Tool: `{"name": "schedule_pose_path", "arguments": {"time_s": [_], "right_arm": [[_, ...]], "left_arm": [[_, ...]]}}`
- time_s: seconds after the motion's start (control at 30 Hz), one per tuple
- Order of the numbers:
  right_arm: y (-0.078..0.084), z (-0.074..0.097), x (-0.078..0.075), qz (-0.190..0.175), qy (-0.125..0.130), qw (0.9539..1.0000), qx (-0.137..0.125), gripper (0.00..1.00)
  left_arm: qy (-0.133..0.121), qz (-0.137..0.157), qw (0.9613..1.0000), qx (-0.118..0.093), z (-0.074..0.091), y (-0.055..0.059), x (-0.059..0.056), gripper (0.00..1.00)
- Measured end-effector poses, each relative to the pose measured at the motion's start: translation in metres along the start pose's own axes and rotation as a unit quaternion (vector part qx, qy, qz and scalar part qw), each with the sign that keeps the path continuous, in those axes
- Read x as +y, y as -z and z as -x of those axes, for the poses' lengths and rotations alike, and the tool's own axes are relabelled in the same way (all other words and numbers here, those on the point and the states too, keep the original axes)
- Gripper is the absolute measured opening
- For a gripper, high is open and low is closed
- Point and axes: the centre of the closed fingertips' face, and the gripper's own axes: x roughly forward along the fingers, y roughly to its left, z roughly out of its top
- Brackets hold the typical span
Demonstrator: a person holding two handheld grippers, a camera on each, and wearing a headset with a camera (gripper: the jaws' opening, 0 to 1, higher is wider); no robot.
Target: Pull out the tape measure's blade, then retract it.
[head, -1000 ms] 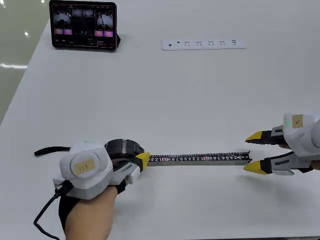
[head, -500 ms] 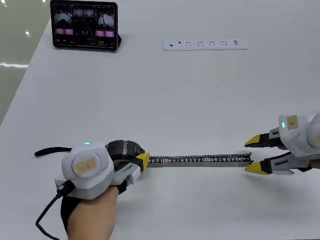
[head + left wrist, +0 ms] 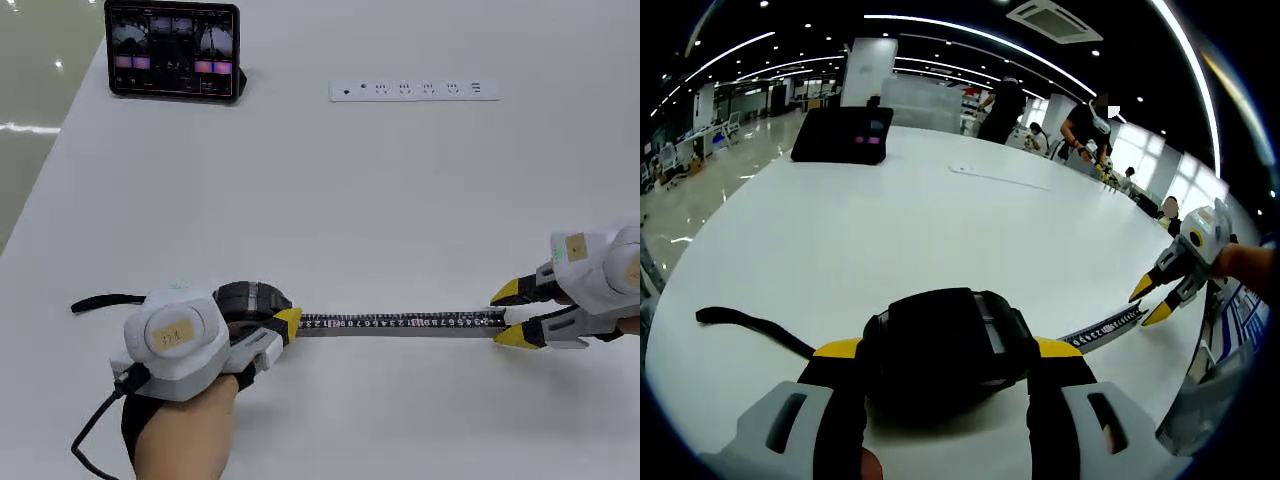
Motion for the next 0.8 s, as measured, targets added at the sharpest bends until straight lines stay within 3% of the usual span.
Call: {"name": "schedule_pose_path", "arguments": {"time_s": [0.53,0.8], "right_arm": [[0.0065,-0.002,-0.001,0.016,-0.002,0.9997,0.016,0.12],[0.0067,-0.0019,-0.0016,0.013,0.004,0.9997,0.018,0.12]], "left_arm": [[0.001,0.004,1.0,0.0,-0.0004,0.0002,-0.0006,0.61],[0.005,0.025,0.9996,-0.005,-0.0007,-0.0007,-0.0004,0.61]]}}
